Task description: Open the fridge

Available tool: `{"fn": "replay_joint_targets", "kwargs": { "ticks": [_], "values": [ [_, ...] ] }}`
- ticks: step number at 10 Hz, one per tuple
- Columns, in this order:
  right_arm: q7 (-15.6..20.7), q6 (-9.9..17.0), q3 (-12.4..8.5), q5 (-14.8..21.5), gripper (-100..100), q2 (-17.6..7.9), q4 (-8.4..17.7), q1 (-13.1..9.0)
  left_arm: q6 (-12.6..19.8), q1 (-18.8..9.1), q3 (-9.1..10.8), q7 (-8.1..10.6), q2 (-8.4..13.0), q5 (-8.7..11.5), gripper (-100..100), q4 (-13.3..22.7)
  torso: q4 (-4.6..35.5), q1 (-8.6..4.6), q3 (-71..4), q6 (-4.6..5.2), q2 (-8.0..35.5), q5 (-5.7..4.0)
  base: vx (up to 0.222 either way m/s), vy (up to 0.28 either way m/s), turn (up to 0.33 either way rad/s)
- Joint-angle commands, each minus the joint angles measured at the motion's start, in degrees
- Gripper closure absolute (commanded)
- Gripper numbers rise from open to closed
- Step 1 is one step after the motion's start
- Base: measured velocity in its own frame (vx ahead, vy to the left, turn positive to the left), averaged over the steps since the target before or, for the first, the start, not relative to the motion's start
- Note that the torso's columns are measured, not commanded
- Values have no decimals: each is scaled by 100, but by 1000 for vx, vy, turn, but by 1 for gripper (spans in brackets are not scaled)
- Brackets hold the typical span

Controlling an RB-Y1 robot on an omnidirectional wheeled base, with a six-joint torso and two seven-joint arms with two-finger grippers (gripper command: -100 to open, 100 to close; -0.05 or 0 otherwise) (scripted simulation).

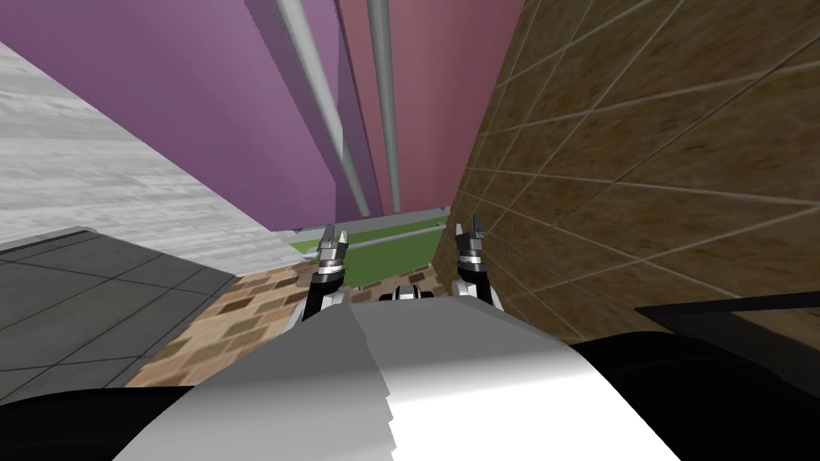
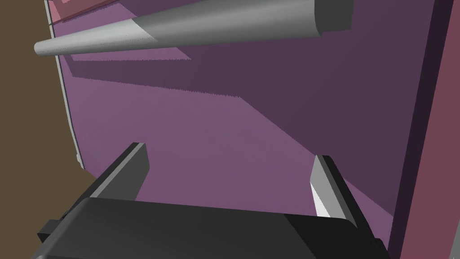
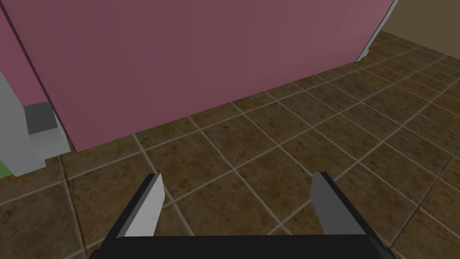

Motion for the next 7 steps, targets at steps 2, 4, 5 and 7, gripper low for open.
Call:
{"fn": "replay_joint_targets", "kwargs": {
  "ticks": [2, 4, 5, 7],
  "values": [
    [0, 0, 0, 0, 0, 0, 0, 0, -421, -109, 1, -35, 160, 6, -100, 619, 0, -2, 1, -1, 1, -1, 55, -44, 41],
    [0, 0, 0, 0, 0, 0, 0, 0, -675, -184, 9, -51, 201, 13, -100, 945, 0, 1, 1, 0, 2, 0, 57, -46, 46],
    [0, 0, 0, 0, 0, 0, 0, 0, -675, -184, 9, -51, 201, 13, -100, 1007, 1, 0, 2, 0, 3, 0, 38, -29, 13],
    [0, 0, 0, 0, 0, 0, 0, 0, -947, -265, 17, -69, 219, 21, -100, 1415, 3, 7, 6, -1, 9, 2, 38, -25, 40]
  ]
}}
